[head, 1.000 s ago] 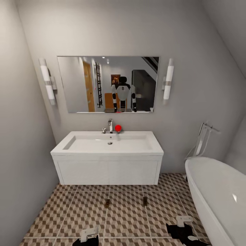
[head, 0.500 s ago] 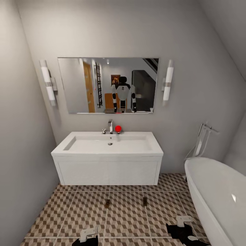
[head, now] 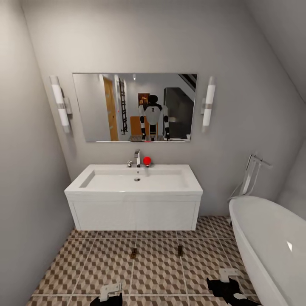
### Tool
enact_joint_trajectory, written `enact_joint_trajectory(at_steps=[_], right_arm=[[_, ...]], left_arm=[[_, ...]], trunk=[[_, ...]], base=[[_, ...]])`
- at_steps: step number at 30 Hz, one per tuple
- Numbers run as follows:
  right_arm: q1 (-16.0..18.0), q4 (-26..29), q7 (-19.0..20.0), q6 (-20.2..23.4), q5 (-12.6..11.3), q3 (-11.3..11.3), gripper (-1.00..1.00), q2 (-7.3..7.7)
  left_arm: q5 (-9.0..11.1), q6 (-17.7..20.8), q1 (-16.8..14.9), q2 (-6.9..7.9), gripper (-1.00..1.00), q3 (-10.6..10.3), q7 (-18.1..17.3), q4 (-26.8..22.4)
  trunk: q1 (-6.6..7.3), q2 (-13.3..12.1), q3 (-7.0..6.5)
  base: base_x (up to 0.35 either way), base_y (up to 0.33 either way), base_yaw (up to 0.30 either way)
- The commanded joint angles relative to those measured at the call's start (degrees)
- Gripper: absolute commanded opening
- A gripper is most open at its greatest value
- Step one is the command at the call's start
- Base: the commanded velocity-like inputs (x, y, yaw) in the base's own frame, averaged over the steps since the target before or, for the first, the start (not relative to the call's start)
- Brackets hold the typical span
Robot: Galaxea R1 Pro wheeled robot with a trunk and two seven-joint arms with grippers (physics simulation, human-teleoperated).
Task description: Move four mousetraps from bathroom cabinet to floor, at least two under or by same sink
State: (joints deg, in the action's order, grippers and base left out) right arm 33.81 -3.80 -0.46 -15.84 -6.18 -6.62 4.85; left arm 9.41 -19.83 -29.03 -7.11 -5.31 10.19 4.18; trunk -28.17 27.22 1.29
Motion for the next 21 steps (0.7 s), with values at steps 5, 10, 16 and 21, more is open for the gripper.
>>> enact_joint_trajectory(at_steps=[5, 10, 16, 21], right_arm=[[0.1, -0.2, 0.0, -0.4, -0.6, -0.5, 1.00, -0.02], [0.1, -0.2, 0.0, -0.4, -0.6, -0.5, 1.00, -0.02], [0.1, -0.2, 0.0, -0.4, -0.6, -0.5, 1.00, -0.08], [0.1, -0.2, 0.0, -0.4, -0.6, -0.5, 1.00, -0.17]], left_arm=[[0.6, -0.5, -0.1, -0.12, 1.00, -0.5, 0.1, 0.3], [0.6, -0.6, 0.1, -0.34, 1.00, -0.5, 0.1, 0.3], [0.6, -0.6, 0.3, -0.23, 1.00, -0.5, 0.1, 0.3], [0.6, -0.6, 0.4, -0.13, 1.00, -0.5, 0.1, 0.3]], trunk=[[1.07, -1.9, -0.78], [2.17, -3.9, -1.67], [2.39, -4.3, -1.85], [2.39, -4.3, -1.85]], base=[[0.000, 0.000, 0.000], [0.000, 0.000, 0.000], [0.000, 0.000, 0.000], [0.000, 0.000, 0.000]])
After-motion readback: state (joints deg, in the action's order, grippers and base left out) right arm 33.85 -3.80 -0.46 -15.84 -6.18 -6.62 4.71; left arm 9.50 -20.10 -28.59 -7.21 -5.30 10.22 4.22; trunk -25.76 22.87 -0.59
